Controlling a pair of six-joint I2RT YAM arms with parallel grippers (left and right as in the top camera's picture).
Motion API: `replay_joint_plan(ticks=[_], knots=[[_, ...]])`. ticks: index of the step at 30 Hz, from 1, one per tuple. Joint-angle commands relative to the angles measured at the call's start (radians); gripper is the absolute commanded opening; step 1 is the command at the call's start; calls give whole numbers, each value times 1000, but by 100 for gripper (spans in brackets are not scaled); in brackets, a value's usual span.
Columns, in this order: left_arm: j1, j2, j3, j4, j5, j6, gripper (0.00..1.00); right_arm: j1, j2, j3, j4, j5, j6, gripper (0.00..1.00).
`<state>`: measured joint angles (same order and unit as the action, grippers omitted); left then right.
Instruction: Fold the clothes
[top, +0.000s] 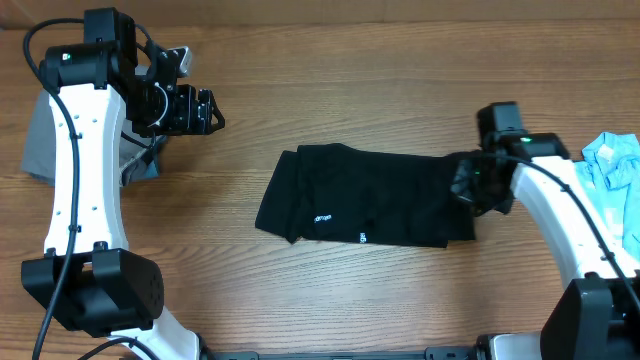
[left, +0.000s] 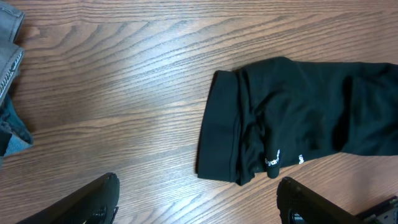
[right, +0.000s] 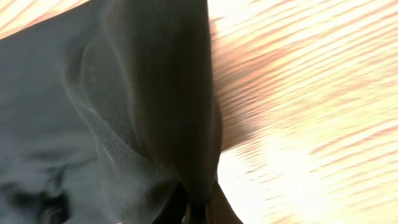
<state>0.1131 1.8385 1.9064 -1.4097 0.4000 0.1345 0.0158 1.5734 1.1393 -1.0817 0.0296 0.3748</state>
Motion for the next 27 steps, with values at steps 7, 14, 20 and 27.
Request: replay_joint_plan(ticks=[7, 14, 20, 27], knots=[[-2, -13, 15, 3, 19, 8, 84, -76, -24, 96, -13, 58, -141, 4], [-2, -13, 15, 4, 19, 8, 84, 3, -24, 98, -35, -48, -110, 4], [-2, -13, 15, 4, 19, 8, 84, 148, -23, 97, -14, -62, 38, 4], [-2, -13, 15, 0, 20, 8, 84, 299, 2, 75, 84, -61, 190, 5]])
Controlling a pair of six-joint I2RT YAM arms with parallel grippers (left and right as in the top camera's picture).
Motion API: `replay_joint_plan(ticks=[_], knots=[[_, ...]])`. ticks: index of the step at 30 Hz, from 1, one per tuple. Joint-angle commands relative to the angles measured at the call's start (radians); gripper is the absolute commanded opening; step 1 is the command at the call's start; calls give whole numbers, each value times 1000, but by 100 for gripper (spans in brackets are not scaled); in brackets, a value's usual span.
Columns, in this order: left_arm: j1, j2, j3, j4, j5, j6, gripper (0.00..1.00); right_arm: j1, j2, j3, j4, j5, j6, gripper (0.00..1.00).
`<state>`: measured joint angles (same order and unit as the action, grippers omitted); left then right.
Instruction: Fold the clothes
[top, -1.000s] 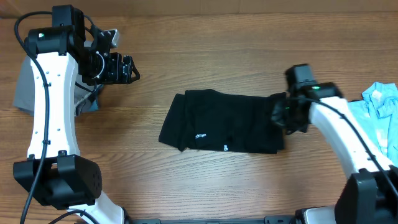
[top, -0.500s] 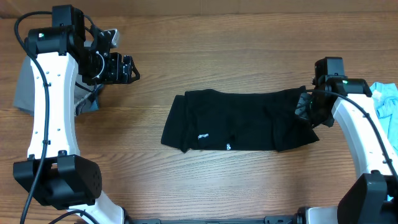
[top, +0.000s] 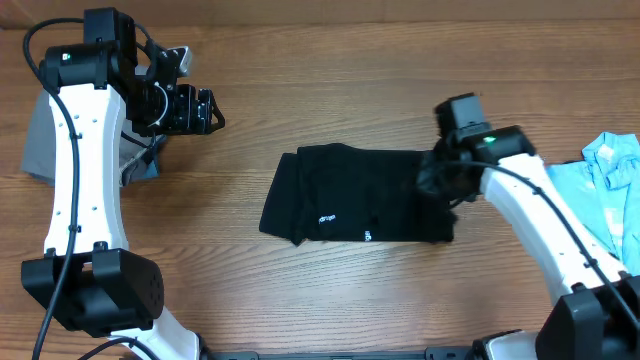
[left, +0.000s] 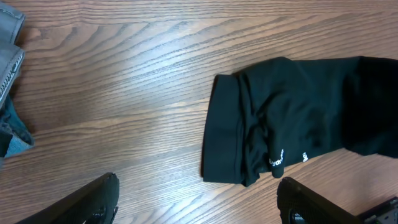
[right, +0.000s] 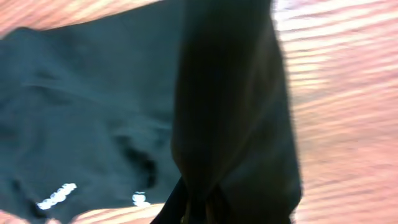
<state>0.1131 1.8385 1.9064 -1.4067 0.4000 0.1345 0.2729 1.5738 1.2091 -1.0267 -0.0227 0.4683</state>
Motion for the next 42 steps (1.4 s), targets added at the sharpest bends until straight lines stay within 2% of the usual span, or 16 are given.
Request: replay_joint_plan(ticks=[1, 2, 5, 12, 17, 18, 21, 23, 26, 29, 32, 37, 42], knots=[[-2, -13, 15, -4, 20, 8, 84, 55, 8, -3, 44, -5, 110, 5], [-2, -13, 15, -7, 20, 8, 84, 67, 14, -13, 60, -5, 113, 5], [-2, -13, 15, -12, 19, 8, 84, 92, 40, -24, 76, -5, 110, 29], [-2, -13, 15, -12, 19, 8, 84, 92, -7, 6, 68, -6, 23, 33], [-2, -13, 15, -12, 19, 8, 84, 76, -44, 11, 57, 5, 3, 44], [-2, -13, 15, -12, 19, 8, 84, 71, -43, 10, 55, 5, 3, 43], [-2, -13, 15, -11, 19, 8, 84, 60, -36, -16, 69, -5, 7, 23], [-2, -13, 15, -10, 19, 8, 84, 60, -16, -41, 84, -35, 8, 14], [-2, -13, 15, -10, 20, 8, 84, 76, 24, -100, 142, -103, 50, 13], [-2, -13, 15, -10, 20, 8, 84, 95, 69, -163, 212, -230, 90, 5], [-2, -13, 15, -10, 20, 8, 84, 126, 87, -183, 240, -319, 90, 4], [-2, -13, 15, -11, 20, 7, 84, 164, 87, -182, 240, -298, 84, 5], [-2, -13, 15, -18, 20, 8, 84, 116, 50, -145, 229, -263, 19, 5]])
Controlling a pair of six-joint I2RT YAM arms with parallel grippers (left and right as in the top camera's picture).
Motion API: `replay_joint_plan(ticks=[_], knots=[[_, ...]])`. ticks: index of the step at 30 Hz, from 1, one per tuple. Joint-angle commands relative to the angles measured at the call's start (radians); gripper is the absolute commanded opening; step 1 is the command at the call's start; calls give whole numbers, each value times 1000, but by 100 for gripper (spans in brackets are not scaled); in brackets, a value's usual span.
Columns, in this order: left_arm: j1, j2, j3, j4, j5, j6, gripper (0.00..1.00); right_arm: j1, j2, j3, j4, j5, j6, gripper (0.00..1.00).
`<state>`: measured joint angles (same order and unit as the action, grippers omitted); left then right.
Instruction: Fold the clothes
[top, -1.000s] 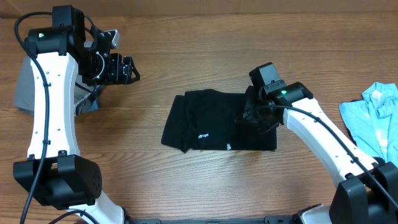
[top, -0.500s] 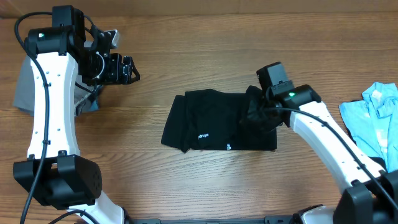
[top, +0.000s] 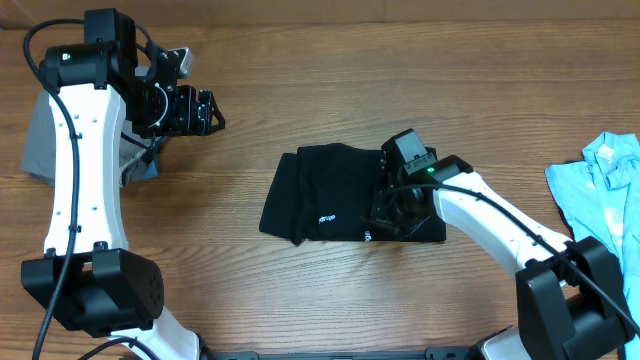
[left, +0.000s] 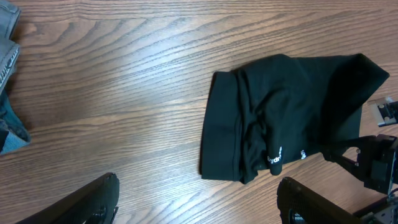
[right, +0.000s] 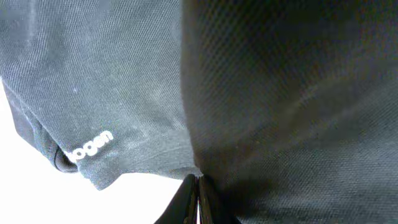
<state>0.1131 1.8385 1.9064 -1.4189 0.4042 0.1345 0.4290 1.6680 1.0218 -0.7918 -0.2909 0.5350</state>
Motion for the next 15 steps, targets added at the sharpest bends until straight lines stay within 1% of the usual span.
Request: replay_joint_plan(ticks=[1, 5, 6, 9, 12, 15], knots=[[-2, -13, 15, -7, 15, 8, 84, -58, -61, 56, -13, 6, -55, 5], [-2, -13, 15, -10, 15, 8, 84, -159, -135, 107, -16, 6, -44, 4], [-2, -13, 15, -8, 15, 8, 84, -210, -153, 113, 2, 5, -5, 4], [-2, -13, 15, 0, 16, 8, 84, -279, -151, 110, 31, 5, 48, 4], [-2, -13, 15, 9, 16, 8, 84, -294, -118, 95, 78, 5, 76, 4], [-2, -13, 15, 13, 16, 7, 84, -268, -56, 81, 129, 7, 119, 4]])
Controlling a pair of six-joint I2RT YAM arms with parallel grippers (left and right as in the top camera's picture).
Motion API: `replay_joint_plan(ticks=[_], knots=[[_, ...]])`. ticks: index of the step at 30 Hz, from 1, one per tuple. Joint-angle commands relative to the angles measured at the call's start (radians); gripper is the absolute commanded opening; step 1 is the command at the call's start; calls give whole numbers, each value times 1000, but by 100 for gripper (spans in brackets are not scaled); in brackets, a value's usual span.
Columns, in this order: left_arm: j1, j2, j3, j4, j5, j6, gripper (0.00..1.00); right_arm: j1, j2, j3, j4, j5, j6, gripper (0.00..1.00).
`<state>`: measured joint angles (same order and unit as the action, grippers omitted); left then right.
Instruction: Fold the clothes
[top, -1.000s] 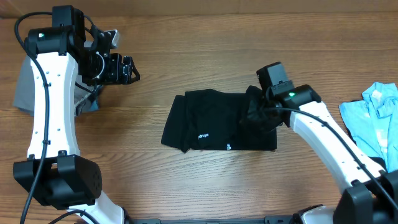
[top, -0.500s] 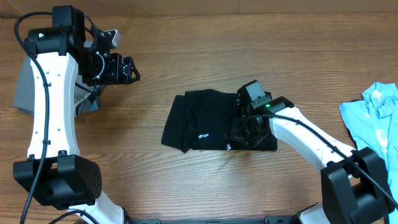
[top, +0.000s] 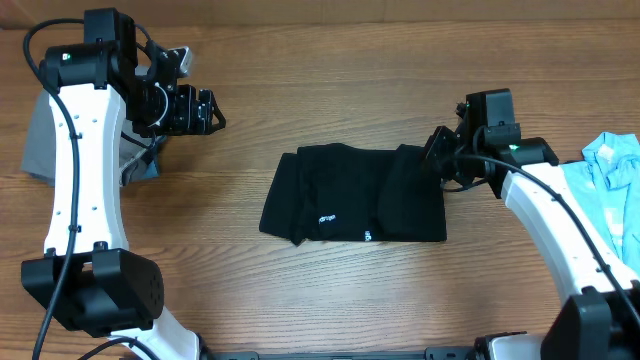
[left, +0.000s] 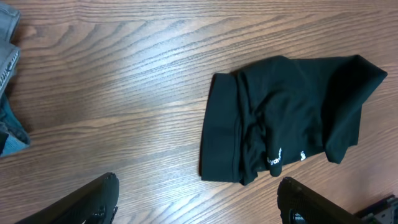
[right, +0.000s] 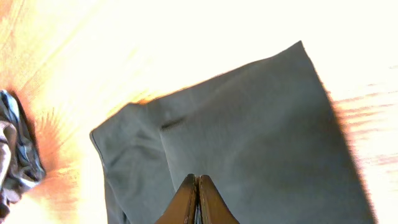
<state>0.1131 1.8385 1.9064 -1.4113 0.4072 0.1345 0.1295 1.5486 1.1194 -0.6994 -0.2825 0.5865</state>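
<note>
A black garment (top: 350, 208) lies folded in the middle of the wooden table (top: 330, 70), its right part doubled over the middle and small white print near the front edge. My right gripper (top: 440, 162) hovers over the garment's right edge, shut with nothing in it. The right wrist view shows the closed fingertips (right: 198, 186) above the cloth (right: 261, 143). My left gripper (top: 205, 110) hangs open at the far left, well away from the garment (left: 280, 118). Its fingers (left: 93, 199) stand wide apart.
A heap of grey and denim clothes (top: 40, 140) lies at the left edge under the left arm, its corner also in the left wrist view as denim (left: 7, 56). A light blue shirt (top: 605, 185) is bunched at the right edge.
My right gripper was low on the garment, shut on the folded-over cloth. Now it is raised and back to the right, off the cloth. The fold stays in place.
At first my right gripper held the garment's right end with the garment stretched long. Then it held that end further left, then down over the middle by the white print. Now the cloth is let go and the garment is shorter. The left arm stayed still.
</note>
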Motion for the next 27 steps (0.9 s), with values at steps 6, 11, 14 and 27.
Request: replay_joint_plan(ticks=[6, 11, 14, 27], knots=[[-2, -13, 15, 5, 13, 8, 84, 145, 309, -34, 316, -93, 152, 4], [-2, -13, 15, -8, 12, 8, 84, 204, 407, -34, 367, -91, 190, 4], [-2, -13, 15, -9, 12, 8, 85, 200, 371, -26, 368, -88, 110, 4], [-2, -13, 15, -2, 12, 8, 90, 97, 22, -23, -63, -137, -47, 4]])
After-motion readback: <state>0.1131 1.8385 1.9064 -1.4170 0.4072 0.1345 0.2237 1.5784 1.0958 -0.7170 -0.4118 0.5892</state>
